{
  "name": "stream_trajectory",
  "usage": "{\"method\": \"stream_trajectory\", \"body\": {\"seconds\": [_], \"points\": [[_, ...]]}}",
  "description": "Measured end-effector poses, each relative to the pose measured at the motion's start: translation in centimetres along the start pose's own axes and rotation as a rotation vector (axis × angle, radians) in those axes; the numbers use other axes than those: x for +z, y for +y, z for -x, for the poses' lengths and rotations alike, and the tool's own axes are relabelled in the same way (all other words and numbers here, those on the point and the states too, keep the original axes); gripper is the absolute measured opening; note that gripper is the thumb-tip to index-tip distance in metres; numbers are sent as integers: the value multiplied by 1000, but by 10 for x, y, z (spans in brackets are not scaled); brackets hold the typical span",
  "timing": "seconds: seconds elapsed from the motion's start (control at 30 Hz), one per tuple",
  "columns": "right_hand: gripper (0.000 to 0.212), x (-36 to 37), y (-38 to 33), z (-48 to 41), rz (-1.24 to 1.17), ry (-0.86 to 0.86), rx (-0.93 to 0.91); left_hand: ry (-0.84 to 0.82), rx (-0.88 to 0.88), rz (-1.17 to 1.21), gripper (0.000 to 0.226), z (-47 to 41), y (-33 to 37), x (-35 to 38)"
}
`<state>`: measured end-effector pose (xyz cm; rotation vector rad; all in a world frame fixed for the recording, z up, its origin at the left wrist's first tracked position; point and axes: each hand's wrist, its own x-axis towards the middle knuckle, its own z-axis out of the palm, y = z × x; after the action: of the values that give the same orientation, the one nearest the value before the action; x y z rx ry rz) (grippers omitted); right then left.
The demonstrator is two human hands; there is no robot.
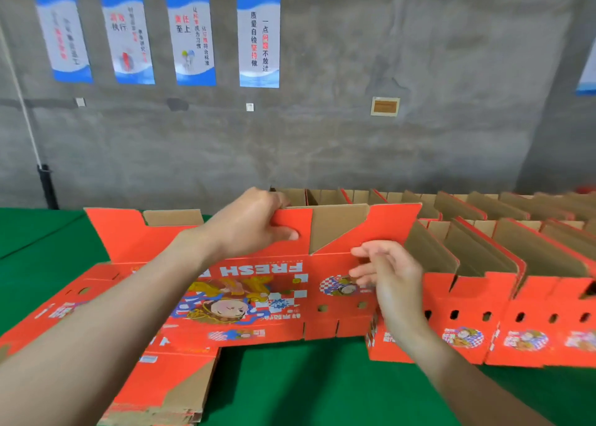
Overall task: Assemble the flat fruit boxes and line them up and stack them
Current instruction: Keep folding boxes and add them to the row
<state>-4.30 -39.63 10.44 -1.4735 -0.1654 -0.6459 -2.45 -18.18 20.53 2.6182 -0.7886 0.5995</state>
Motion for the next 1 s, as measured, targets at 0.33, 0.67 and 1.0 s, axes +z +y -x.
{"method": "stream_trajectory", "body": {"seconds": [0.33, 0.67, 1.0], "points": [[25, -27, -8, 19, 604, -159, -284, -92, 85, 63, 49, -24, 73, 36], [44, -65, -15, -1, 693, -252, -175, -219, -235, 399, 54, -37, 106, 61], [30, -97, 1, 15, 861, -486, -137, -678, -509, 568, 65, -48, 104, 71]]}}
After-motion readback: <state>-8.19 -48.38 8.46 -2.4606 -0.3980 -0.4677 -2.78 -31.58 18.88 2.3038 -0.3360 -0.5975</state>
